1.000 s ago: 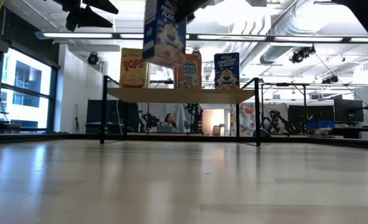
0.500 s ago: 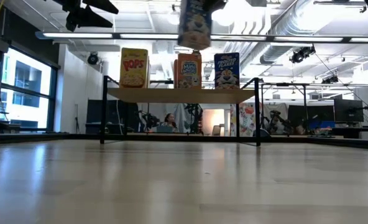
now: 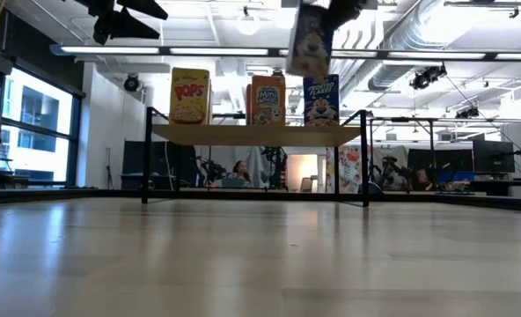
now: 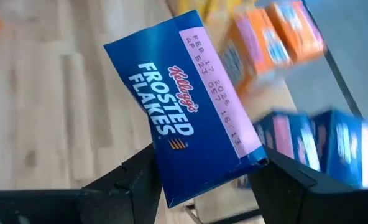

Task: Stack cereal on shelf
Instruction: Put the blue cereal box aligned with the other blue cereal box on the shelf

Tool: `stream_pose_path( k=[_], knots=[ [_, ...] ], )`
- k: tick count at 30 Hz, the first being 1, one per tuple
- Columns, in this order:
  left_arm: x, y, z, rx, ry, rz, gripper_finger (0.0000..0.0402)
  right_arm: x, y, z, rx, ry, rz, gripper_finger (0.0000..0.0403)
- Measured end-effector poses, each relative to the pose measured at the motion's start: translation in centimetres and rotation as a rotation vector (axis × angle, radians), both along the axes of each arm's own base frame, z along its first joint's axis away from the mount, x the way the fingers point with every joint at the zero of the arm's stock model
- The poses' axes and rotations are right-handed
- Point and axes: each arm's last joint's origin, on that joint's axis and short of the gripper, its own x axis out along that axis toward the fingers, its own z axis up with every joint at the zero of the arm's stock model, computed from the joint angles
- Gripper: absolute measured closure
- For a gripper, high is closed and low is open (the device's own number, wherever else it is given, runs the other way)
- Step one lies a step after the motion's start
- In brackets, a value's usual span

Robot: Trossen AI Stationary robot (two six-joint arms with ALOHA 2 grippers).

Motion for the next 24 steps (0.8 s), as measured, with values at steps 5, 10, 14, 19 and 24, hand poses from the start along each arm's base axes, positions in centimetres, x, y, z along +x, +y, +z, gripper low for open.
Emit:
stream_pose_path(
  k=[5,10,14,19,24],
  knots=[
    [0.0,0.0,0.0,0.000,0.000,0.000,0.0163,-1.2,-0.7,-3.0,0.027,0.027,-0.087,0.0199],
    [0.0,0.0,0.0,0.000,0.000,0.000,0.0163,-1.1,-1.4,-5.4,0.069,0.069,-0.135,0.0199],
    [0.0,0.0,0.0,0.000,0.000,0.000,0.0163,-1.0,-1.7,-6.2,0.075,0.077,-0.152,0.0199],
    [0.0,0.0,0.0,0.000,0.000,0.000,0.0163,-1.2,-2.4,-6.3,0.074,0.065,-0.177,0.0199],
    [0.0,0.0,0.0,0.000,0.000,0.000,0.0163,-1.5,-3.3,-6.2,0.066,0.050,-0.204,0.0199]
  ],
)
